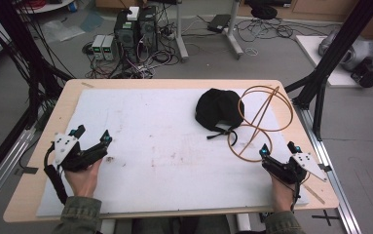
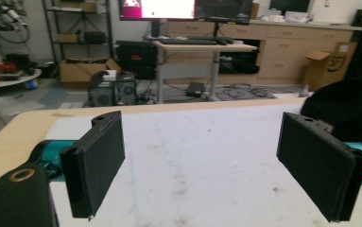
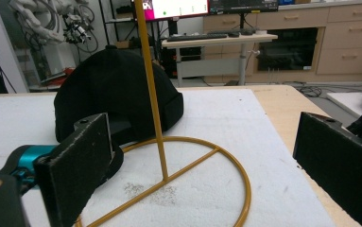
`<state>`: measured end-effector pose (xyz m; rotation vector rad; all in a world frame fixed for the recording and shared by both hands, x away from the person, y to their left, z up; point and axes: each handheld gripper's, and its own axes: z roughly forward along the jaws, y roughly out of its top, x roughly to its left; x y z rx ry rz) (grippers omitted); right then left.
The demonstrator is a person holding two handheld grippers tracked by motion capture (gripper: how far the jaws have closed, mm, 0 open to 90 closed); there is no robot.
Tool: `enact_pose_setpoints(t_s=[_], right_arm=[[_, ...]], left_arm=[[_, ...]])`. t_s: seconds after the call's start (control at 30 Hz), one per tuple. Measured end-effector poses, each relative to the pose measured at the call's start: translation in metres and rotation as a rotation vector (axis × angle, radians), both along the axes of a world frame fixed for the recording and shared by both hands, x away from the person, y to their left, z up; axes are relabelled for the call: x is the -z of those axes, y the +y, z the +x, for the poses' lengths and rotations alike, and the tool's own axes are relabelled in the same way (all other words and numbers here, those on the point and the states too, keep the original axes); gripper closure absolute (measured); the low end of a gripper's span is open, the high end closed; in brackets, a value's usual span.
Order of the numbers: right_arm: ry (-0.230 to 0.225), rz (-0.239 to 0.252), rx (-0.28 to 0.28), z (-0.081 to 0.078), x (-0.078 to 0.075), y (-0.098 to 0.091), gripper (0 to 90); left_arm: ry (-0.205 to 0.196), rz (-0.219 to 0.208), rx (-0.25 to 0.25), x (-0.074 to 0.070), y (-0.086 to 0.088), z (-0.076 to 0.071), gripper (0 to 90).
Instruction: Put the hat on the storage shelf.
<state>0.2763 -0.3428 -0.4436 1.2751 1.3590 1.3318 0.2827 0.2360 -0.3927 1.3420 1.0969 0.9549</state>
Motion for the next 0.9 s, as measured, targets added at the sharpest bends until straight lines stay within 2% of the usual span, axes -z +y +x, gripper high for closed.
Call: enact_pose_setpoints(t_s=[0.2, 0.37, 0.47, 0.63, 0.77, 0.83, 0.9], right_arm=[[0.004, 0.003, 0.001, 0.001, 0.0, -0.002, 4.4], [0.0, 0.01, -0.003, 0.0, -0.001, -0.002, 4.4], [-0.002, 0.025, -0.001, -0.001, -0.002, -0.001, 4.5], [-0.003, 0.023, -0.008, 0.0, -0.002, 0.0, 4.5], [-0.006, 0.028, -0.009, 0.0, -0.002, 0.0, 4.5], [-0.009, 0.026, -0.007, 0.0, -0.002, -0.001, 4.5], [-0.008, 0.03, -0.006, 0.0, -0.002, -0.001, 4.4]], left_arm=[[0.016, 0.022, 0.066, -0.016, -0.021, 0.018, 16.3], [0.013, 0.024, 0.085, -0.022, -0.032, 0.026, 16.5], [0.029, 0.031, 0.101, -0.026, -0.042, 0.036, 16.5], [0.032, 0.024, 0.119, -0.03, -0.052, 0.05, 17.2], [0.038, 0.035, 0.171, -0.035, -0.069, 0.067, 17.7], [0.04, 0.037, 0.178, -0.036, -0.073, 0.07, 17.9], [0.046, 0.055, 0.21, -0.039, -0.084, 0.079, 17.9]])
